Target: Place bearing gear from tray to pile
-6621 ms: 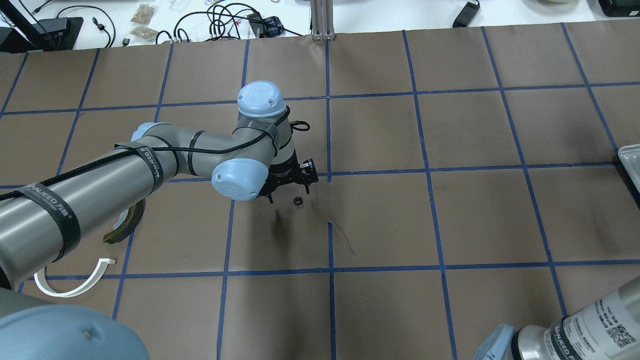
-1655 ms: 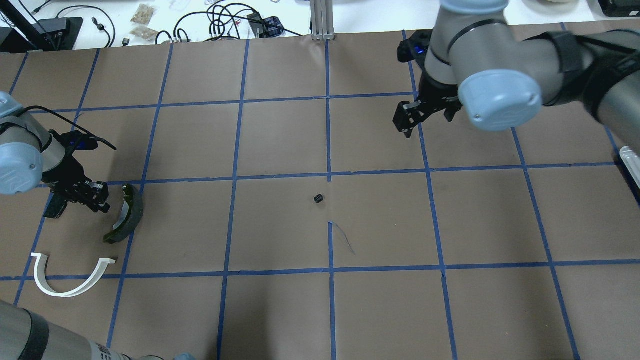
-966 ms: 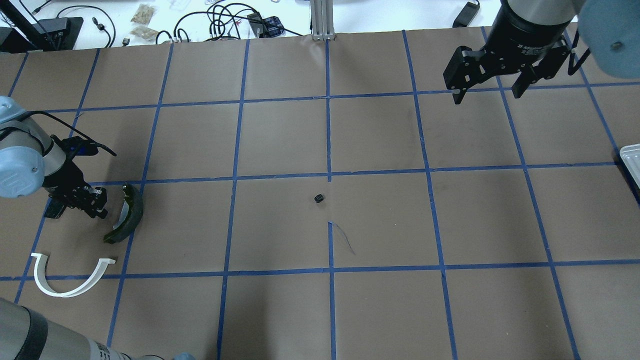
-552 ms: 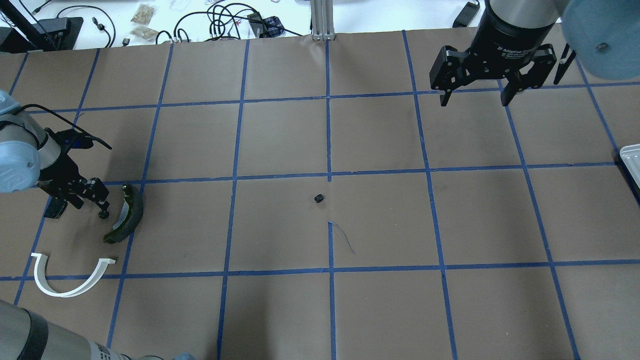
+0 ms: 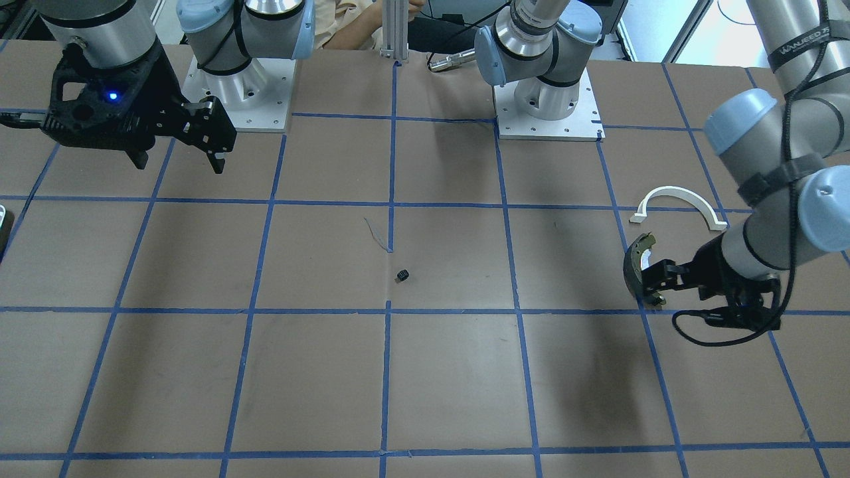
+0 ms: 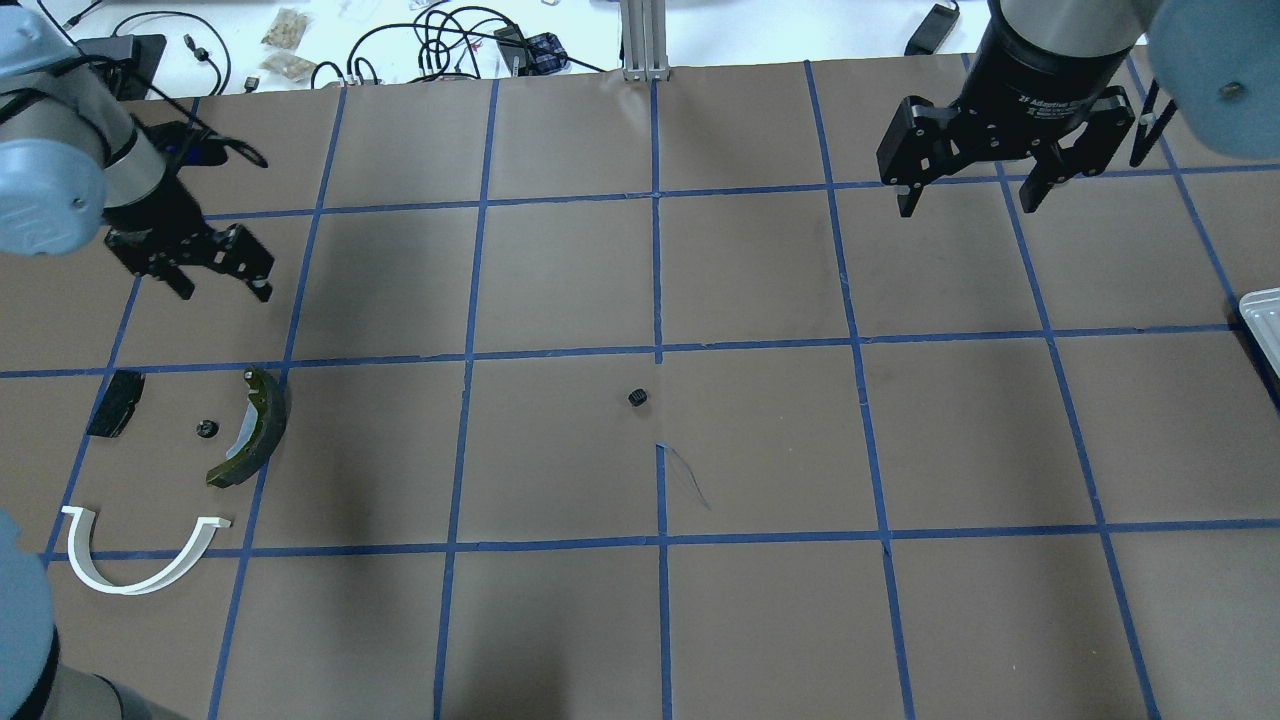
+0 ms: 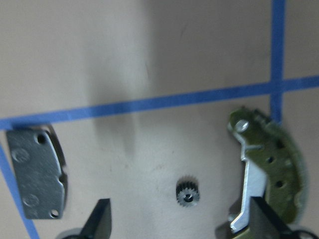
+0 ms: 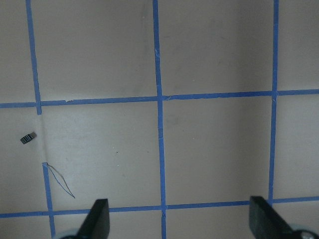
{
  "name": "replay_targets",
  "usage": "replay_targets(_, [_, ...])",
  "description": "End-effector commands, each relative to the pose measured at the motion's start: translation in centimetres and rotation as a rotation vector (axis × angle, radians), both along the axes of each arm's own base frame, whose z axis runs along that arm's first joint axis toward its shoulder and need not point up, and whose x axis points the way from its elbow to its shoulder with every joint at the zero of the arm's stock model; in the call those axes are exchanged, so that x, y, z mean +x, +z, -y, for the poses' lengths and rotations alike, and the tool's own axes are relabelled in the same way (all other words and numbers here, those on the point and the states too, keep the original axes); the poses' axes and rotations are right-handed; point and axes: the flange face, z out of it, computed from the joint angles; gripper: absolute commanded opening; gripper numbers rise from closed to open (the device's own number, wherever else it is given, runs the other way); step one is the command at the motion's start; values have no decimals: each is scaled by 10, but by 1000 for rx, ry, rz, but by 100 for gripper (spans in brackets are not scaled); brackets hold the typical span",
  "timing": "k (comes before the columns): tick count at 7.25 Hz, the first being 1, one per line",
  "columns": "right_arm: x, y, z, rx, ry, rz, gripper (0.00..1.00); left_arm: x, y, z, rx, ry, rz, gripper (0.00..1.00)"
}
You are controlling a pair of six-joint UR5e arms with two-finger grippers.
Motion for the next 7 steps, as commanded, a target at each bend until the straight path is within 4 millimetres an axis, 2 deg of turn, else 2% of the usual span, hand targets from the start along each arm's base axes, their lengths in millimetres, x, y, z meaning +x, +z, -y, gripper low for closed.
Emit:
replay_targets(1, [-7,-1,1,3,30,5,100,-145,-2,2,10,4,-49,100])
replay_targets(2, [-8,-1,1,4,27,5,100,-196,-10,-8,25,-80,-58,100])
replay_targets(4, [-8,-2,1,6,27,5,100,-267,-31,-28,23,-210,-77,100])
replay_targets(5, [-8,-4,1,6,26,5,100,-310,-43,-48,31,-281,-91,100])
replay_targets(6, [-9,-4,1,7,21,-6,100,-336,-60,-61,0,-327,-97,100])
replay_targets(7, [-10,-4,1,9,21,-10,100,-349,-86,-74,-20,-356,-99,100])
